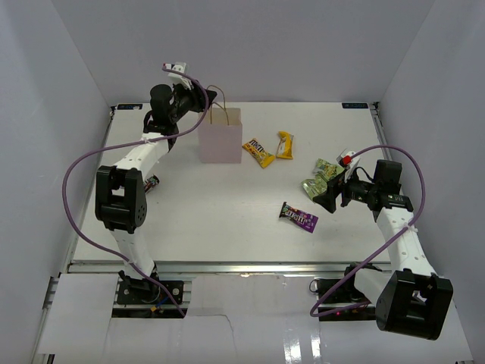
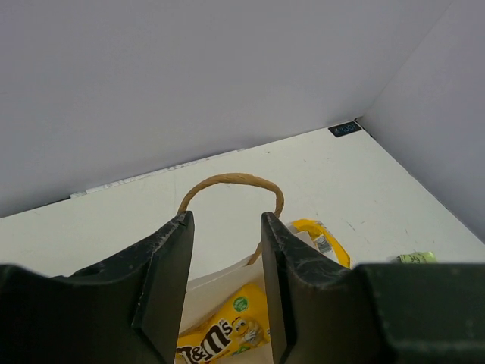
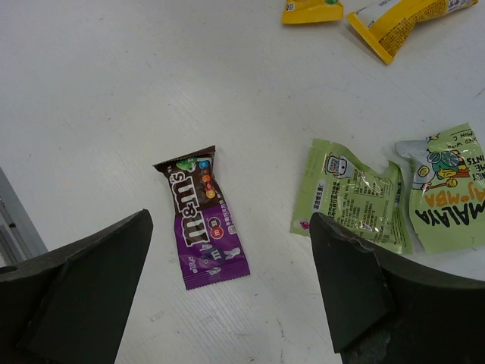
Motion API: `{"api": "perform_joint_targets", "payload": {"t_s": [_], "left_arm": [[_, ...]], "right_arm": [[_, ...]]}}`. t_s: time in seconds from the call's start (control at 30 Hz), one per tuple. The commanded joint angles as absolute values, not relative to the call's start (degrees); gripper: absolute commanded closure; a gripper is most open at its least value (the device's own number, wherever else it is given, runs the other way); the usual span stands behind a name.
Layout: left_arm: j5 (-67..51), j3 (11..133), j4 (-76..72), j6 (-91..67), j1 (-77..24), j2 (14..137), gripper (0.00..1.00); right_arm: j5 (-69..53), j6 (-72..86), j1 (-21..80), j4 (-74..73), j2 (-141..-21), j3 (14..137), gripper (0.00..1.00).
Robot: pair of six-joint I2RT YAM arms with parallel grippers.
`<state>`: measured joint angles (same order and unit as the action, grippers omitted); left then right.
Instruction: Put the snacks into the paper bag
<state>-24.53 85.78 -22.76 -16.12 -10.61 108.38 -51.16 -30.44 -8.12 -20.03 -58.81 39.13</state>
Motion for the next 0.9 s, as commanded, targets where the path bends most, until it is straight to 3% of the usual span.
{"api": "perform_joint_targets", "payload": {"t_s": [0.0,0.13,0.23,0.43,0.53,0.67,0.87], "left_arm": [[-25.23,85.87,-24.08,-16.0,-10.72,105.48,0.48],[-23.39,84.3,-24.08,-14.86,-10.29,99.07,0.41],[-20.75,77.81,-23.82,-15.46,-9.49,88.45,0.3],[-13.54,52.77,-20.06,-18.28,-7.82,62.53,0.12],[-15.99,42.91,-12.61,-17.15,-7.56,49.42,0.04],[-19.59,37.01,-1.16,-12.14,-7.65,37.89,0.03],[-16.96,31.47,2.73,-9.14,-12.13,31.03,0.02]], "right_arm": [[-52.12,-30.59,-7.91,-19.6,-58.45,40.17,0.1],[-49.84,-27.96,-7.47,-17.94,-59.58,39.99,0.1],[-42.04,-23.57,-5.02,-15.92,-62.47,40.34,0.09],[-9.08,-8.1,5.62,-14.06,-72.66,48.07,0.04],[-8.08,-13.68,7.29,-14.94,-75.05,49.04,0.05],[-14.14,-28.37,8.35,-17.49,-77.16,49.3,0.1],[-11.0,-31.38,13.78,-20.65,-86.21,55.27,0.0]]}}
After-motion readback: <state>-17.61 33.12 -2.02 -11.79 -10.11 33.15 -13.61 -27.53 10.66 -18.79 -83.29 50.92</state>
